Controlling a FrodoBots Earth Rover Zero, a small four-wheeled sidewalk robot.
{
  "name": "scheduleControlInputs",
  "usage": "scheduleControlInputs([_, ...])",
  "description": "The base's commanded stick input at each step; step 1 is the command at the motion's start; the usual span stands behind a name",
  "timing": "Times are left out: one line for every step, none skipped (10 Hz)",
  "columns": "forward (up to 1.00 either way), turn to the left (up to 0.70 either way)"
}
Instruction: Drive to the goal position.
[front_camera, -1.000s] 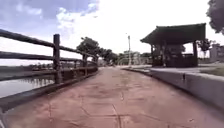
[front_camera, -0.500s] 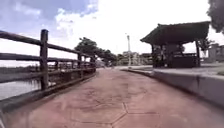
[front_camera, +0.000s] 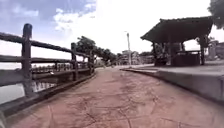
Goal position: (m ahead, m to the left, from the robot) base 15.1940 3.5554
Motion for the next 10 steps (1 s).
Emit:
scheduleControlInputs([1.00,0.00])
scheduleControlInputs([1.00,0.00])
scheduleControlInputs([1.00,0.00])
scheduleControlInputs([1.00,0.00])
scheduleControlInputs([1.00,0.00])
scheduleControlInputs([1.00,0.00])
scheduleControlInputs([1.00,0.00])
scheduleControlInputs([1.00,0.00])
scheduleControlInputs([1.00,0.00])
scheduleControlInputs([1.00,0.00])
